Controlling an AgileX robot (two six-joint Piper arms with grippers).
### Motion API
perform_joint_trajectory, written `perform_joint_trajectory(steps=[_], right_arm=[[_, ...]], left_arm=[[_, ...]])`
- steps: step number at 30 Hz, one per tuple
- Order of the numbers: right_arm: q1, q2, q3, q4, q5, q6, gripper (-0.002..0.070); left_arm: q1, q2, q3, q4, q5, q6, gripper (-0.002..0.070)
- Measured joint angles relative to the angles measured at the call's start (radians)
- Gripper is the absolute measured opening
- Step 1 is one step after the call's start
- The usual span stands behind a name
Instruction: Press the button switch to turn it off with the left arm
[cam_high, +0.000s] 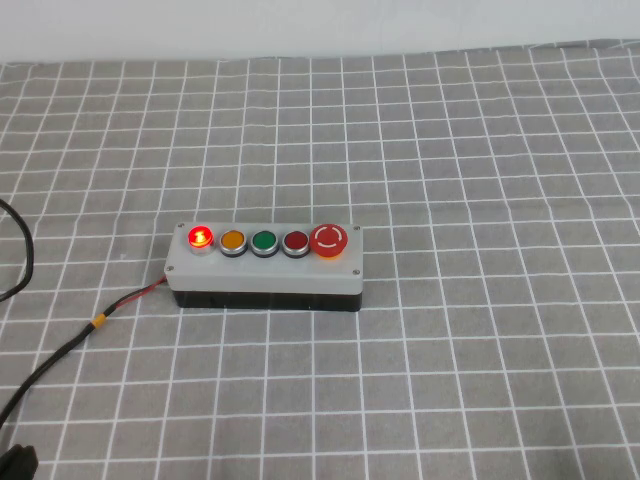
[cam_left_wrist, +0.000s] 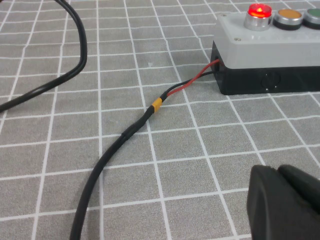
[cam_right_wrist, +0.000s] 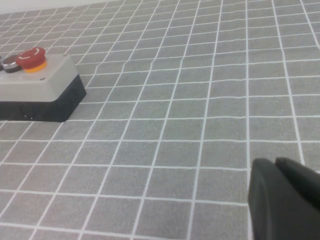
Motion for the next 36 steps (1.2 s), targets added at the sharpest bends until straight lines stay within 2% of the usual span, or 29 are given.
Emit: perform_joint_trajectory(steps=[36], right_arm=[[0.0, 0.0, 0.0, 0.0, 0.0, 0.0, -0.0017]], left_arm=[[0.0, 0.0, 0.0, -0.021, -0.017, -0.005, -0.0003]])
